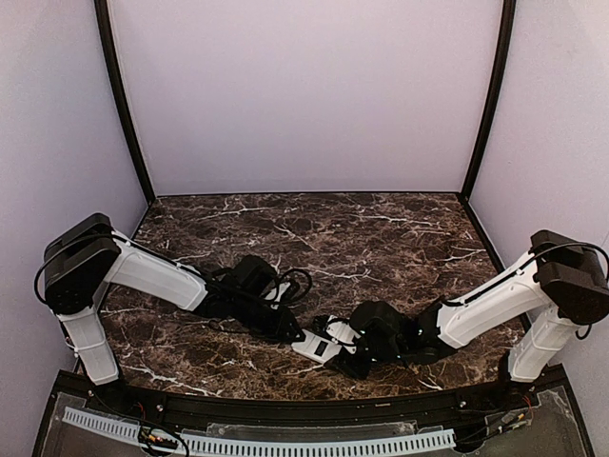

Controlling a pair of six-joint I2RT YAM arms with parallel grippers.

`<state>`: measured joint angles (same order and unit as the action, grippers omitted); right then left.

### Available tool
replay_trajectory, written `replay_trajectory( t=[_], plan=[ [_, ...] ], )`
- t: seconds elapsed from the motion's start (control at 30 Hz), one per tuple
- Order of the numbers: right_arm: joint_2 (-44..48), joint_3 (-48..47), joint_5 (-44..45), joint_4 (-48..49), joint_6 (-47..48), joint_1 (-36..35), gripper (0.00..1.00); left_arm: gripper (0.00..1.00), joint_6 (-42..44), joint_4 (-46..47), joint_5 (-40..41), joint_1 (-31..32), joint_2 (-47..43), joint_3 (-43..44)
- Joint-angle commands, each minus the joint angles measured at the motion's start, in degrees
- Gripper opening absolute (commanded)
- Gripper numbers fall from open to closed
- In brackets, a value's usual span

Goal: Load the batteries into the remote control
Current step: Press the battery cover on the remote control.

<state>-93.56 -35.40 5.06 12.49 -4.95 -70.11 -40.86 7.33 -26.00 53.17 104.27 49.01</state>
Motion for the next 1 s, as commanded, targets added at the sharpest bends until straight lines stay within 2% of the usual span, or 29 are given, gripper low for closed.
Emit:
replay_trajectory(
  t=[0.0,0.37,0.57,0.97],
  plan=[
    [-2.3,-0.9,3.2,6.6,0.3,-0.1,0.0,0.19,-0.6,-2.3,-5.4,7.6,7.8,-2.1],
    [-2.1,0.0,4.5,12.7,-0.1,-0.2,0.0,0.19,-5.2,4.7,-8.6,8.6,9.6,-4.3],
    [-2.1,1.6,6.6,16.1,0.9,-0.4,0.0,0.2,-5.5,4.8,-8.7,8.7,9.6,-4.5],
    [-3.0,0.6,13.0,16.3,-1.1,-0.9,0.0,0.23,-5.3,3.6,-8.4,8.9,9.1,-4.5]
  ],
)
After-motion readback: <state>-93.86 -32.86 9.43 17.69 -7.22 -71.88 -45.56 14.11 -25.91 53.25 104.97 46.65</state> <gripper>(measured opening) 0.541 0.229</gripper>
